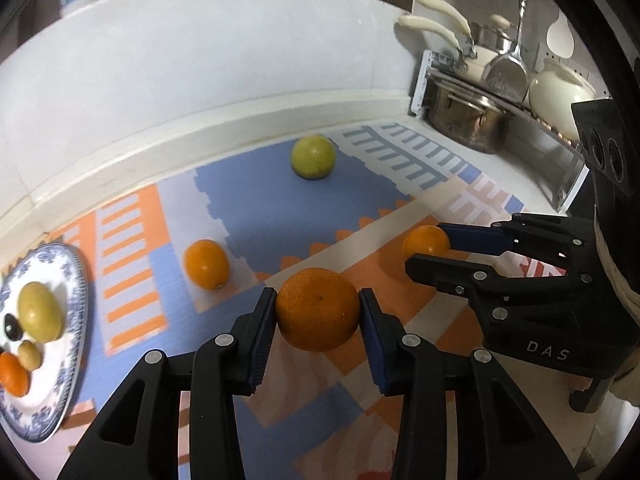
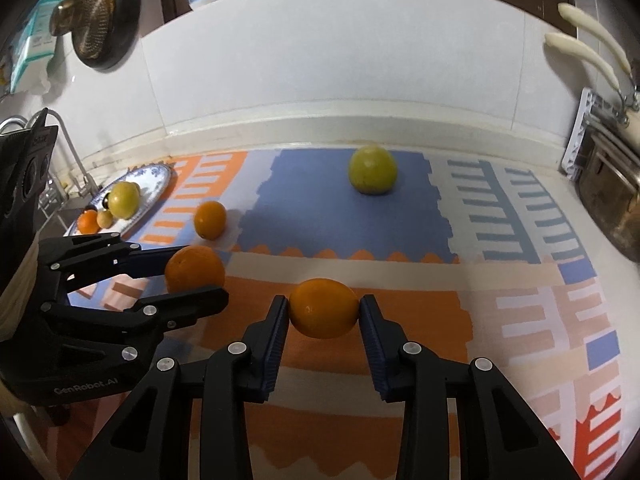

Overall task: Organize fruits
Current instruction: 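Grasp a large orange with the left tool while the right tool grasps a mandarin, then carry the orange and mandarin toward the plate with both tools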

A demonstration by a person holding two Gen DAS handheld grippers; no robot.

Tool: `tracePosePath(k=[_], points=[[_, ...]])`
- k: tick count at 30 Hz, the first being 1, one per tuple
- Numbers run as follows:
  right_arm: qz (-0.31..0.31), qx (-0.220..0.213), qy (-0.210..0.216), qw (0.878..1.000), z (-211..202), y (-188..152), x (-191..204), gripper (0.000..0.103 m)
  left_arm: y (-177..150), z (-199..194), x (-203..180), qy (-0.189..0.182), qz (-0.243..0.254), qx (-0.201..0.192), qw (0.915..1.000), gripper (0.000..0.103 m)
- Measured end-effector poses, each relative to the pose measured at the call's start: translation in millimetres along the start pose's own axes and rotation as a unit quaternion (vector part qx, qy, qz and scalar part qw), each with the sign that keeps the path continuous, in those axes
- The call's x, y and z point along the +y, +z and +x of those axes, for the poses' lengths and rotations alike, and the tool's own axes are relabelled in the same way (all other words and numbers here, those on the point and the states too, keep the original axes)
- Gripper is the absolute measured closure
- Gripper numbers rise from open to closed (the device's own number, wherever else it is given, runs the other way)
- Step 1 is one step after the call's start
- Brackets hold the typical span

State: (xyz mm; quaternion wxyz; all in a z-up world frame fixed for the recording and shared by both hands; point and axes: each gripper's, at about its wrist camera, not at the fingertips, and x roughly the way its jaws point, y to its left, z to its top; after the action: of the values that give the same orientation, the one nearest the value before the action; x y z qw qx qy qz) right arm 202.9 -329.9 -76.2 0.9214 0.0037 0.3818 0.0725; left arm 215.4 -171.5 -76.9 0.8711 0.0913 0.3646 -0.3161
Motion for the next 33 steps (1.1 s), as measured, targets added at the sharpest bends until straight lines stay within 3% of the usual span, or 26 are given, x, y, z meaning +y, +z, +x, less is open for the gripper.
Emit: tracePosePath(k=[17, 33], points=[[-0.014, -0.056, 0.025, 0.998, -53, 9, 60, 0.066, -21, -85, 23, 0.043, -0.051, -0.047, 0.9967, 0.063], [-0.037, -0.077, 0.06, 0.995, -70, 11, 131, 0.066, -62, -154, 65, 0.09, -0.096, -0.072, 0.9886, 0.063]])
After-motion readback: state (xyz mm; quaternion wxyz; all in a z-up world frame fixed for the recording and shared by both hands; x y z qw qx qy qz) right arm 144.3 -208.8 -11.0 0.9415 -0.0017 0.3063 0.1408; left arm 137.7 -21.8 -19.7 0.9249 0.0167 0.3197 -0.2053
